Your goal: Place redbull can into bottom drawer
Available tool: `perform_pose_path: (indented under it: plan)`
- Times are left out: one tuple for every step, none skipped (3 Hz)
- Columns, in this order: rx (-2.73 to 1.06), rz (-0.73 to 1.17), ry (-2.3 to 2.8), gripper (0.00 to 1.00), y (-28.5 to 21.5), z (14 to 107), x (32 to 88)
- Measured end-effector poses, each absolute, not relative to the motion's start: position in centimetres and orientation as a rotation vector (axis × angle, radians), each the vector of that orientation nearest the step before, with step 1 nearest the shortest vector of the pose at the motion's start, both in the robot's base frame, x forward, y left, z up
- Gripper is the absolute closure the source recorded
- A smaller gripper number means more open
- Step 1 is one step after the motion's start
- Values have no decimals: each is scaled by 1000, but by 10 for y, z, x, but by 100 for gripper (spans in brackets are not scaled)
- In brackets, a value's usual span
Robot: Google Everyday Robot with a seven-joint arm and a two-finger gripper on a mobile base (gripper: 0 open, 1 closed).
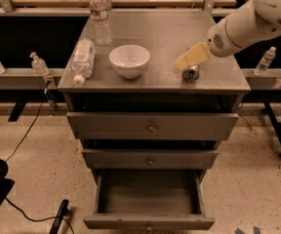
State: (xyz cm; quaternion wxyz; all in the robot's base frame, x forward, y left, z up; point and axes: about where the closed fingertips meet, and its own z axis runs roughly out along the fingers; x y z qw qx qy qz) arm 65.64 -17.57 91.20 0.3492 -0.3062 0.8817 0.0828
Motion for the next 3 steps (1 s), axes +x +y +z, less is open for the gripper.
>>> perform_pose_path:
  plan:
    - [-629, 182, 2372, 0, -184, 883, 689]
    - [-534, 153, 2429, 0, -190, 860, 711]
    - [-496, 123, 2466, 17, -192, 840, 729]
